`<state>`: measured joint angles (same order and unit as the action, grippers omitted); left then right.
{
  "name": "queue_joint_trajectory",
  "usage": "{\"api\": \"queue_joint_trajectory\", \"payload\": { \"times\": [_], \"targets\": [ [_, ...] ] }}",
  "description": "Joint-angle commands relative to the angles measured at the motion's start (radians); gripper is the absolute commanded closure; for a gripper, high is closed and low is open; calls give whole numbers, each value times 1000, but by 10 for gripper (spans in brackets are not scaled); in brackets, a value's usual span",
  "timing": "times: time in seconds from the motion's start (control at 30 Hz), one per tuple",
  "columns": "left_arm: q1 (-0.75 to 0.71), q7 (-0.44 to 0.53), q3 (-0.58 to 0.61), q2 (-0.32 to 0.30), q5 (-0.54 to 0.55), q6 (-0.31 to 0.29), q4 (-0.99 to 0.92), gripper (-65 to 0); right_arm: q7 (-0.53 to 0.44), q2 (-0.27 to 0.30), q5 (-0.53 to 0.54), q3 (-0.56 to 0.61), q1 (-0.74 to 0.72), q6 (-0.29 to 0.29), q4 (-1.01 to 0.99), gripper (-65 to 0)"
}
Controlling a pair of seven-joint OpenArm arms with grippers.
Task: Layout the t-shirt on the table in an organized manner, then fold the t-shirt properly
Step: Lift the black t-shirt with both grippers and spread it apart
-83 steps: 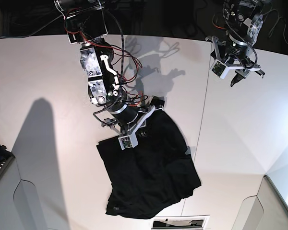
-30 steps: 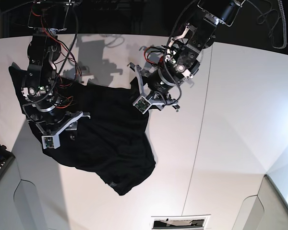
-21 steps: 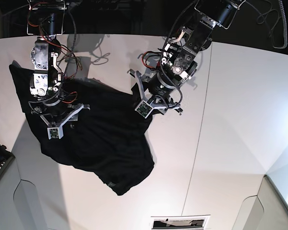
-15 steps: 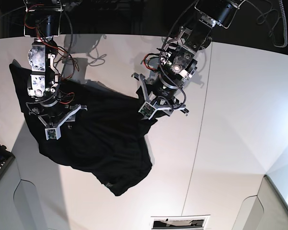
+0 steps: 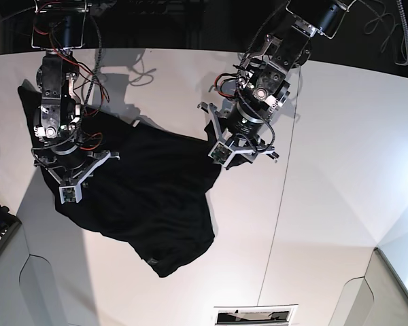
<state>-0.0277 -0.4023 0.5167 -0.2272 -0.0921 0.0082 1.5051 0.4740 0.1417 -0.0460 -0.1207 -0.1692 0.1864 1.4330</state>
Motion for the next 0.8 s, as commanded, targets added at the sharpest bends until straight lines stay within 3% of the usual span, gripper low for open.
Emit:
{"api": "queue_joint_trajectory", "payload": {
  "times": [0.0, 0.13, 0.37, 0.5, 0.7, 0.77],
  "targets": [
    [2, -46, -6, -21, -14, 13, 3, -297, -16, 14, 1, -11, -27, -7, 51, 0],
    [-6, -48, -36, -76, -24, 59, 3, -297, 47, 14, 1, -43, -42, -7, 142, 0],
    [-77, -50, -184, -177, -40, 59, 3, -297, 58, 14, 26, -84, -52, -4, 164, 0],
    [-111, -50, -271, -223, -39, 59, 3, -297, 59, 44, 20, -116, -52, -8, 164, 0],
    [-134, -51, -380, -267, 19, 51, 3, -297, 116, 79, 31, -196, -51, -14, 164, 0],
    [-140, -51, -414, -266, 47, 45, 3, -297, 126, 79, 83, -222, -40, -26, 164, 0]
  ]
}}
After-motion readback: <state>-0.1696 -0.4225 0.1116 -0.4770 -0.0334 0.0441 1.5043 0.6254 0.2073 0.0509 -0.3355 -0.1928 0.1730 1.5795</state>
